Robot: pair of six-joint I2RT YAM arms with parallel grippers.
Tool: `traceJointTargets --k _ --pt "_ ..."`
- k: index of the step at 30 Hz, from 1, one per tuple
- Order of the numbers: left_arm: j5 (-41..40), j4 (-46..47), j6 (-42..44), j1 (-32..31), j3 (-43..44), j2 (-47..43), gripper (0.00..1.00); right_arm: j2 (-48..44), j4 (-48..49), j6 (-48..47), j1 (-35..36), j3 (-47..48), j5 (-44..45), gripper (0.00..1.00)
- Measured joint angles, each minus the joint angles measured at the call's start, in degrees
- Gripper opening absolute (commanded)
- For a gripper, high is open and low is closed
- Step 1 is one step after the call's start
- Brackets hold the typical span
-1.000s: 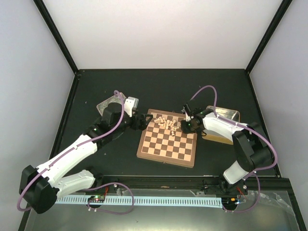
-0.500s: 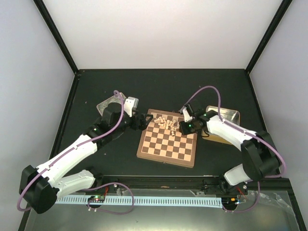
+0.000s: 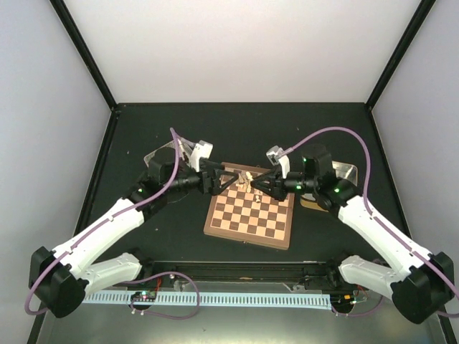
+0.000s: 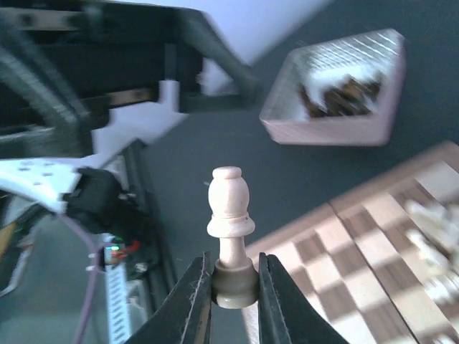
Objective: Set up the chess pieces on the board
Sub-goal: Place the chess piece on the chessboard.
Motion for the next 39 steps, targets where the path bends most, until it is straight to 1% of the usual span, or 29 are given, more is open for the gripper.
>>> traceJointTargets --k 3,6,8,10,14,20,26,28,29,30,31,33,34,36,37,39 --pt "5.9 1.6 -3.7 0.0 3.3 0.9 0.87 -2.4 4.0 -0.3 0.0 0.0 -7.4 0.16" --pt "10.7 3.7 -8.3 0.0 6.0 2.5 0.75 -3.4 5.8 -1.1 0.0 0.1 -12.5 0.15" --pt "13.9 5.3 -11.3 0.0 6.9 3.7 0.65 -3.3 6.0 -2.0 0.0 0.4 -14.4 0.15" --pt "17.3 6.9 -13.9 0.0 7.2 4.9 0.58 -3.1 5.8 -3.1 0.0 0.9 -16.0 0.15" --pt "21.2 7.0 -16.6 0.0 7.3 6.9 0.51 -2.3 5.5 -5.0 0.0 2.1 -17.6 0.15" --pt "24.4 5.6 -16.6 0.0 7.8 8.0 0.43 -0.9 5.0 -6.1 0.0 2.5 -18.0 0.15" --pt "28.2 3.9 -15.7 -0.1 8.9 9.0 0.29 0.8 3.9 -6.7 0.0 3.2 -17.9 0.14" --pt "28.3 2.8 -14.9 0.0 9.1 9.2 0.21 1.0 3.4 -6.9 0.0 3.7 -18.0 0.14" --pt "28.4 2.3 -14.4 -0.1 9.2 9.4 0.17 1.2 3.1 -7.1 0.1 3.8 -18.1 0.14" --pt "28.4 1.6 -13.8 -0.1 9.5 9.6 0.09 1.3 3.0 -7.2 0.1 4.0 -18.1 0.14" --pt "28.4 0.9 -13.4 -0.1 9.7 9.9 0.05 1.4 2.7 -7.1 0.1 4.0 -18.3 0.14" --pt "27.6 -0.2 -11.9 0.1 10.0 10.4 0.02 1.4 2.1 -6.8 0.0 4.0 -18.3 0.14" --pt "27.3 -0.7 -11.4 0.2 10.0 10.6 0.02 1.4 1.7 -6.6 -0.2 4.1 -18.2 0.16" --pt "26.8 -1.3 -10.8 0.2 10.1 10.8 0.02 1.7 1.1 -6.4 -0.2 4.1 -17.9 0.29" --pt "26.5 -1.6 -10.5 0.2 10.2 10.8 0.02 1.7 0.9 -6.4 -0.2 4.1 -17.6 0.33" --pt "25.8 -2.5 -10.3 -0.1 10.6 10.9 0.02 1.7 0.1 -7.2 -0.1 4.4 -16.0 0.49"
